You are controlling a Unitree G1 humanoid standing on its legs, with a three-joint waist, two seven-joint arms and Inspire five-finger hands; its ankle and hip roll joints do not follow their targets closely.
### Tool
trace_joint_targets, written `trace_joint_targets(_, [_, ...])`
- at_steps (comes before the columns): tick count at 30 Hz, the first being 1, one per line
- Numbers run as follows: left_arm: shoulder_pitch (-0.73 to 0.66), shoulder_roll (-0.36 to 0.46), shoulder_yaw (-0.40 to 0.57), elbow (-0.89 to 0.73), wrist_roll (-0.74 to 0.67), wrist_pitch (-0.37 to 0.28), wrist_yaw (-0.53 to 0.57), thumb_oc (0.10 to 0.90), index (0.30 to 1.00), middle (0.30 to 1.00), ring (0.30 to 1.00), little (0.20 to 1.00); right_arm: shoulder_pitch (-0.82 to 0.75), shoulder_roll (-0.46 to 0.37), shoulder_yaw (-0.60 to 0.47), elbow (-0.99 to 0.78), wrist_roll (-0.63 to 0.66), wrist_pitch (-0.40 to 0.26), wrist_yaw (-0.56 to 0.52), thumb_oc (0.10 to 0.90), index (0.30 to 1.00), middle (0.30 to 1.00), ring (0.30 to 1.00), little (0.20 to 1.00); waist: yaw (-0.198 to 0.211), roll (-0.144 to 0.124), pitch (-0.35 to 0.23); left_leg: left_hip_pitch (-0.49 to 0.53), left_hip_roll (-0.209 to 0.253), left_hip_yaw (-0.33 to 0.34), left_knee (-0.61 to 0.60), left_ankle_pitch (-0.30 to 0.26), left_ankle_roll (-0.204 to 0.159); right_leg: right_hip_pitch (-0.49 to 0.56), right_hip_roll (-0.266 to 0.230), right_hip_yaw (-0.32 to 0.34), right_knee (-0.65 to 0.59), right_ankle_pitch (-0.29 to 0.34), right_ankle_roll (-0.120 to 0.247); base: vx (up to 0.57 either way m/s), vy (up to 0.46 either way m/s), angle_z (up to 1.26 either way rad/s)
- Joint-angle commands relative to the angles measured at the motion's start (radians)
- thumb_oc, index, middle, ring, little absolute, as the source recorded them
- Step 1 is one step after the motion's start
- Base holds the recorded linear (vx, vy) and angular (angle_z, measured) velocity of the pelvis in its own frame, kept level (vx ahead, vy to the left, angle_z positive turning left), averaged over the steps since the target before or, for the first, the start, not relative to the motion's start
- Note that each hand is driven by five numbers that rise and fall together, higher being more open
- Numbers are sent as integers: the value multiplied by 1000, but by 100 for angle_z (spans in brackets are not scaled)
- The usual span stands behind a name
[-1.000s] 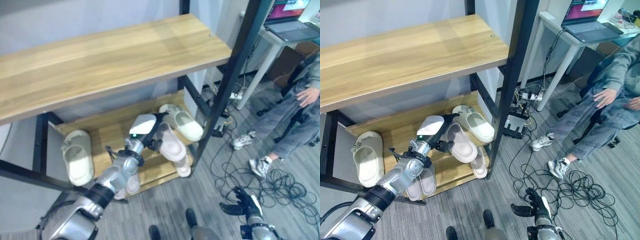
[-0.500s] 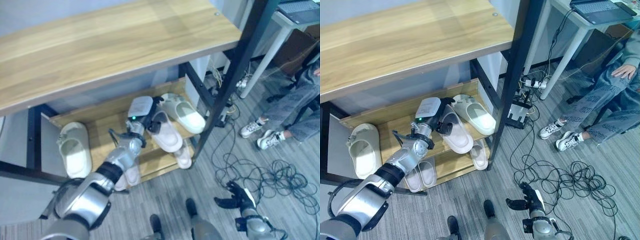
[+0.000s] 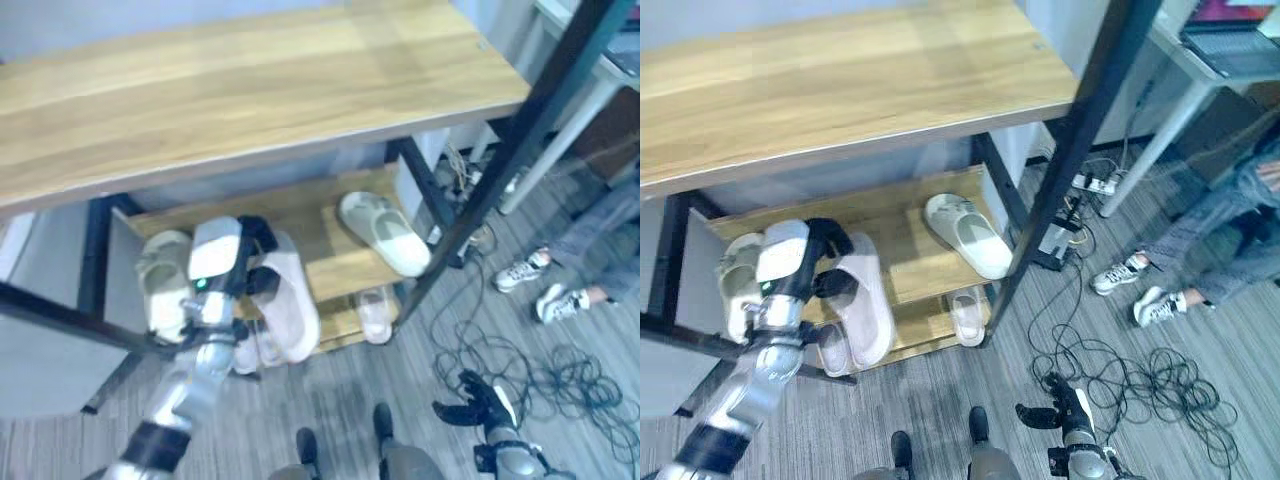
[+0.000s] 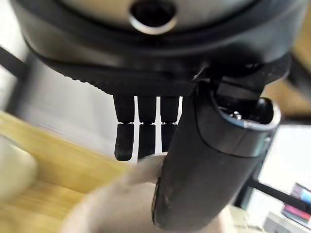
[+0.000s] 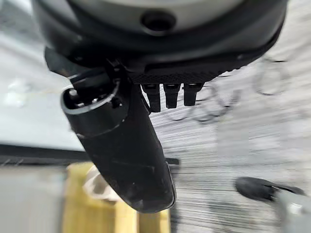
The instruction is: Arrange the slippers neatly on the shoe rack.
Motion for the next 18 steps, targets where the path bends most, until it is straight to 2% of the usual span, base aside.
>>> trace_joint_targets(1, [-155,10,-20,-20,-75,-165,46,400,300,300,300,300,27,-33,-50,-32,-34,-62,-22,800,900,900,900,900,-9,23,-102,7,-1,-47,-1,-80,2,88,-10,-23,52,-193,60,-28,-61,32])
trace_joint_targets(2, [-87,-13,-19,-76,-140,-223,35,400,300,300,300,300,43,-18,-58,-29,-33,-65,-29,800,900,900,900,900,-2,23,-102,12,-2,-52,-1,-76,-1,103,-13,-40,54,-201,58,-54,-69,27])
trace_joint_targets(3, [-50,-25,-35,-93,-193,-255,15,400,300,300,300,300,49,-12,-61,-24,-26,-68,-32,800,900,900,900,900,-2,22,-100,13,-4,-59,-1,-71,-2,113,-15,-51,52,-201,57,-48,-47,41])
trace_joint_targets(4, [-49,-25,-35,-93,-194,-255,15,400,300,300,300,300,49,-12,-61,-24,-26,-68,-32,800,900,900,900,900,-3,22,-100,13,-5,-60,-1,-71,-2,114,-15,-52,51,-201,57,-61,-61,41])
trace_joint_targets(7, [69,-47,-50,-130,-364,-298,-25,400,300,300,300,300,82,-8,-65,-90,-26,-73,-45,800,900,900,900,900,12,17,-96,14,-1,-62,22,-69,-8,139,-16,-78,26,-194,56,-50,-65,26])
trace_joint_targets(10, [92,-32,-101,-153,-426,-307,-35,400,300,300,300,300,67,-15,-33,-86,-30,-75,-65,800,900,900,900,900,23,6,-73,-17,12,-69,106,-91,-10,148,-16,-73,17,-191,51,-81,-75,5])
trace_joint_targets(11, [90,-36,-136,-130,-446,-300,-44,400,300,300,300,300,55,-17,-16,-83,-30,-73,-70,800,900,900,900,900,28,3,-64,-18,15,-77,137,-117,-8,153,-14,-60,23,-200,51,-52,-36,-3])
trace_joint_targets(12, [87,-36,-137,-127,-446,-301,-43,400,300,300,300,300,54,-17,-16,-83,-30,-73,-70,800,900,900,900,900,30,3,-61,-24,15,-75,142,-110,-7,147,-14,-59,27,-194,50,4,-39,-7])
trace_joint_targets(14, [71,-38,-182,-83,-446,-292,-61,400,300,300,300,300,41,-20,1,-81,-30,-68,-71,800,900,900,900,900,31,-2,-57,-20,16,-80,164,-135,-3,147,-12,-47,50,-208,47,20,-37,-11])
trace_joint_targets(15, [57,-49,-236,-24,-473,-283,-83,400,300,300,300,300,36,-15,21,-77,-25,-64,-69,800,900,900,900,900,28,-9,-52,-20,17,-80,182,-147,4,139,-11,-40,89,-221,41,7,-45,-18])
trace_joint_targets(17, [20,-58,-267,31,-512,-284,-83,400,300,300,300,300,19,-8,36,-74,-10,-63,-67,800,900,900,900,900,24,-13,-23,-37,24,-81,212,-155,8,91,-4,-34,174,-248,38,-115,-48,-11])
trace_joint_targets(18, [-42,-62,-316,80,-511,-276,-83,400,300,300,300,300,-12,-5,56,-72,0,-55,-76,800,900,900,900,900,16,-19,33,-86,28,-90,255,-157,11,10,-2,-33,276,-274,33,-207,-34,-5])
